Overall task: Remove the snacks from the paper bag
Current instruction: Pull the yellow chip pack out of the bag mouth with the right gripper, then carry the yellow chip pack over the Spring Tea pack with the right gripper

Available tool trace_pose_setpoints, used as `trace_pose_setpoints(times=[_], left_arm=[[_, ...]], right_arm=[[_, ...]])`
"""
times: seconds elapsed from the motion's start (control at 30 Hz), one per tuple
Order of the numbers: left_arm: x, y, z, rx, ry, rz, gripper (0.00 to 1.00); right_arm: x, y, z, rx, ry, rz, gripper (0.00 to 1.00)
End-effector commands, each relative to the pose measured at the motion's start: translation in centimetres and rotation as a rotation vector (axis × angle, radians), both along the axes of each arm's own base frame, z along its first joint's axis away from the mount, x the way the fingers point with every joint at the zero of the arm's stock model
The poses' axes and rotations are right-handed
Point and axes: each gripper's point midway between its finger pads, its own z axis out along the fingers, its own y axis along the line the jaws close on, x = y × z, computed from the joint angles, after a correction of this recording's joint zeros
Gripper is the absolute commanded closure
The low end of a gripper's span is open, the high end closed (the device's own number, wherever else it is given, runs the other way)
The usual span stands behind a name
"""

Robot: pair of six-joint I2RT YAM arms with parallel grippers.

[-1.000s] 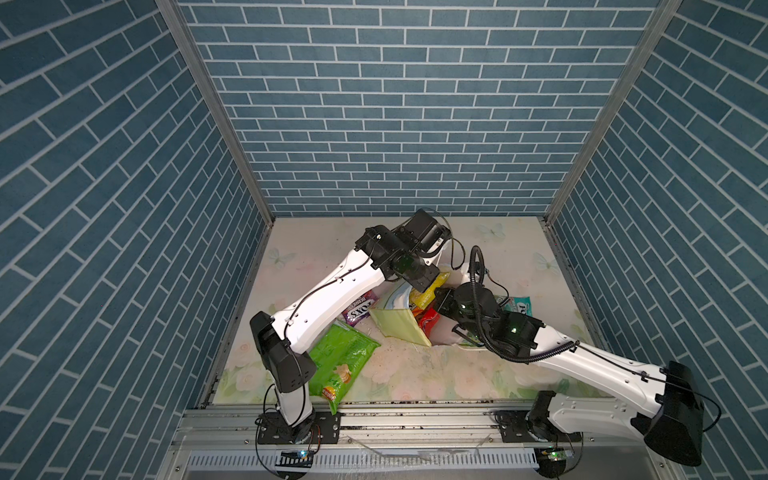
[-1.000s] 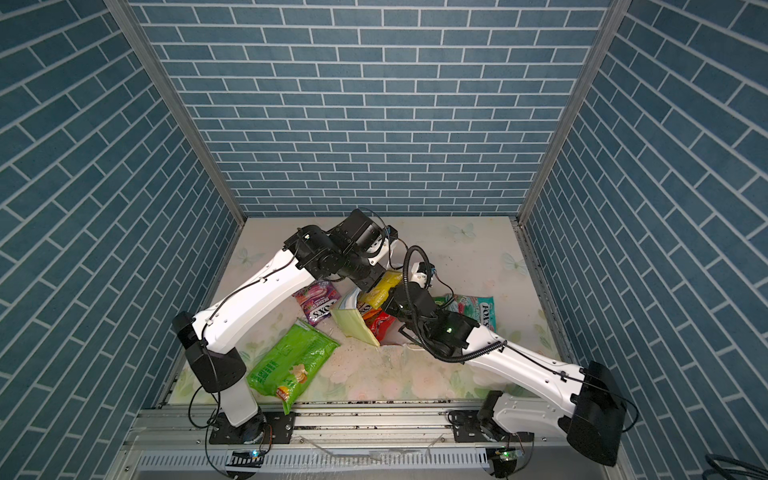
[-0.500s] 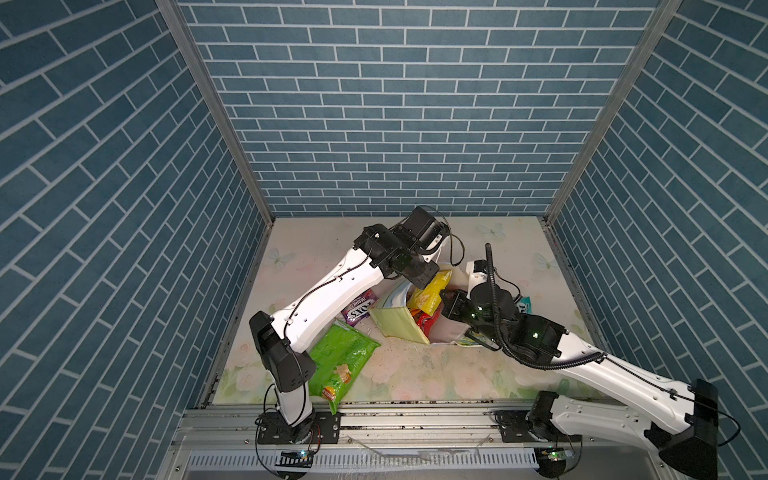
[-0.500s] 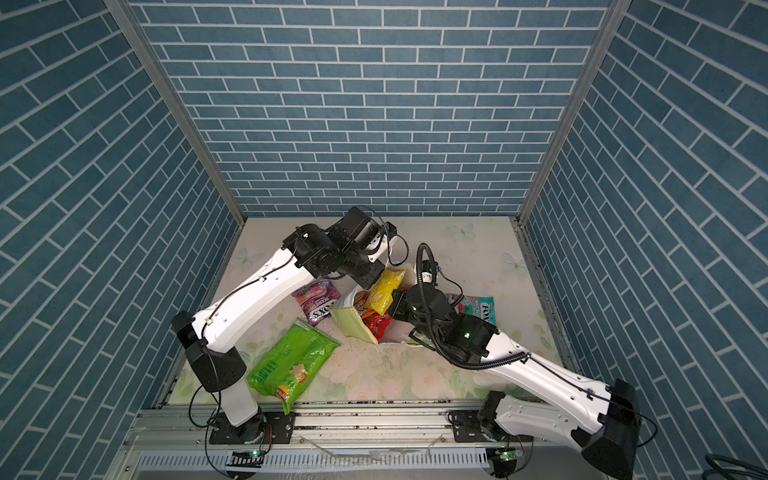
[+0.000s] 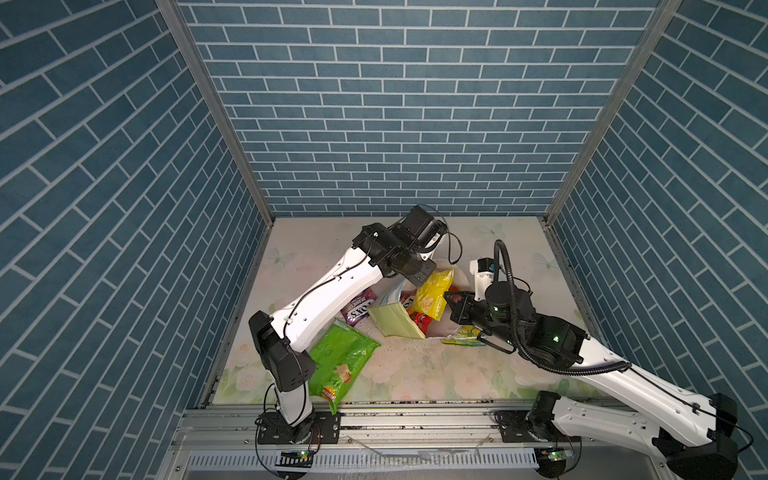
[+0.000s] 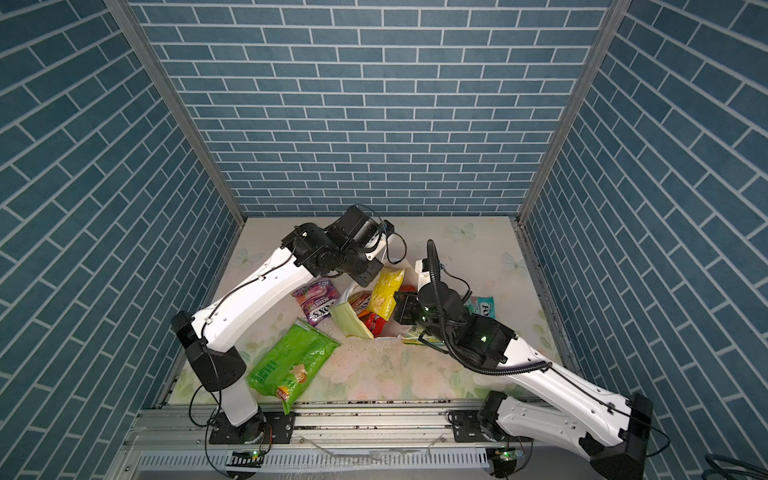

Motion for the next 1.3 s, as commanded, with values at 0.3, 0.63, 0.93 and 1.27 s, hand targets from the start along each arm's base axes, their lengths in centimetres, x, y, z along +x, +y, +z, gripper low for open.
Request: trace_pose_setpoints(times=[0.3, 0.63, 0.93, 1.27], left_arm=[[0.1, 1.0, 1.2, -0.004, -0.020, 0.007, 0.94], [0.4, 1.5, 1.3, -0.010, -0.022, 0.014, 0.94], [0.4, 1.5, 1.8, -0.029, -0.032, 0.012, 0.93], [0.6, 0.9, 2.4, -0.044, -0.034, -0.006, 0.94]], right_arm=[[-2.4, -3.3, 9.2, 0.103, -0.222, 0.073, 1.00], [-3.7, -11.2, 14.4, 0.072, -0.386, -0.089, 1.00], [-1.8, -17.3, 12.8, -0.130, -0.361, -0.387, 1.00], [-0.1, -18.7, 9.0, -0.414, -0.246, -0.508, 1.00]])
